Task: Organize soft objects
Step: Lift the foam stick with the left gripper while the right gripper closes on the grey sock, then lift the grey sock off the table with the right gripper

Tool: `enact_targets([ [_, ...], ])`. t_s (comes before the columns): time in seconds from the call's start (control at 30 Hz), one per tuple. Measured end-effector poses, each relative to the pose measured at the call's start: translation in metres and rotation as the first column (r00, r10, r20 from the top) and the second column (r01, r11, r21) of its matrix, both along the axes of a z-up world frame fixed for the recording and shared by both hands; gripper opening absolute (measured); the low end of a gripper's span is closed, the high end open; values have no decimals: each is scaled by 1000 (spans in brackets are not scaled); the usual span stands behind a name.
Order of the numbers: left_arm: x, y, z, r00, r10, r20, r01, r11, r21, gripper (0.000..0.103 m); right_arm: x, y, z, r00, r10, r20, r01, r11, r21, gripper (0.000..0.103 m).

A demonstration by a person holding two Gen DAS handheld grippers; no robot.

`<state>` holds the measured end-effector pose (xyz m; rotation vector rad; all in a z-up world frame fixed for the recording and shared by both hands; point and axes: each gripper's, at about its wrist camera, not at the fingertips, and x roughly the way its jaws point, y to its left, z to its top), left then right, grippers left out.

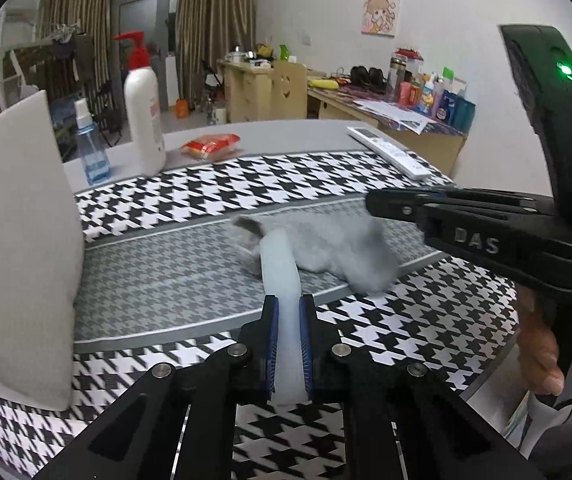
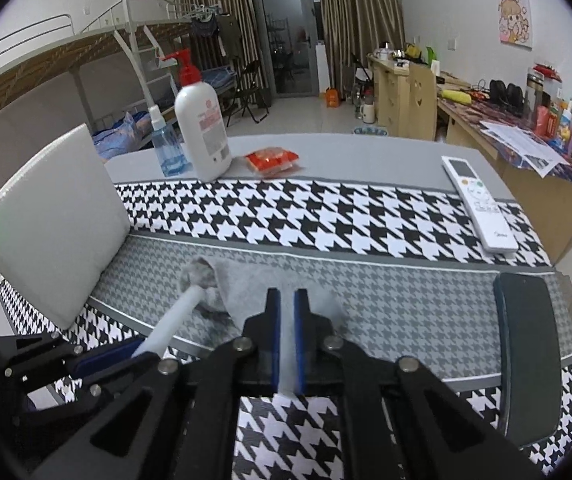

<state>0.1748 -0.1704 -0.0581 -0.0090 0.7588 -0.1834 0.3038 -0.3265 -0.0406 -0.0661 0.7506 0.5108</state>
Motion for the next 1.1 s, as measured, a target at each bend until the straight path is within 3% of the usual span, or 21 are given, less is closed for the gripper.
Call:
enact_targets([
  [0.43,-5,27,13,997,58,48,-58,998,5,11,-16,15,16,997,49,61,-48,999,-20,9],
  [0.53,-5,31,15,996,68,53,-68,998,5,11,-9,24,6,998,58,31,-57,998,-35,24],
  [0.6,-5,34,15,996,73,56,-74,997,12,11,-3,30,-3,998,56,14,-55,997,-58,45],
  [1.03,4,38,8,998,62,30,-62,998,2,11,24,38,-36,996,39,-82,-47,994,-97,49],
  [1.1,6,38,8,998,55,26,-55,999,1,11,25,39,-40,995,42,-92,-52,994,-101,55],
])
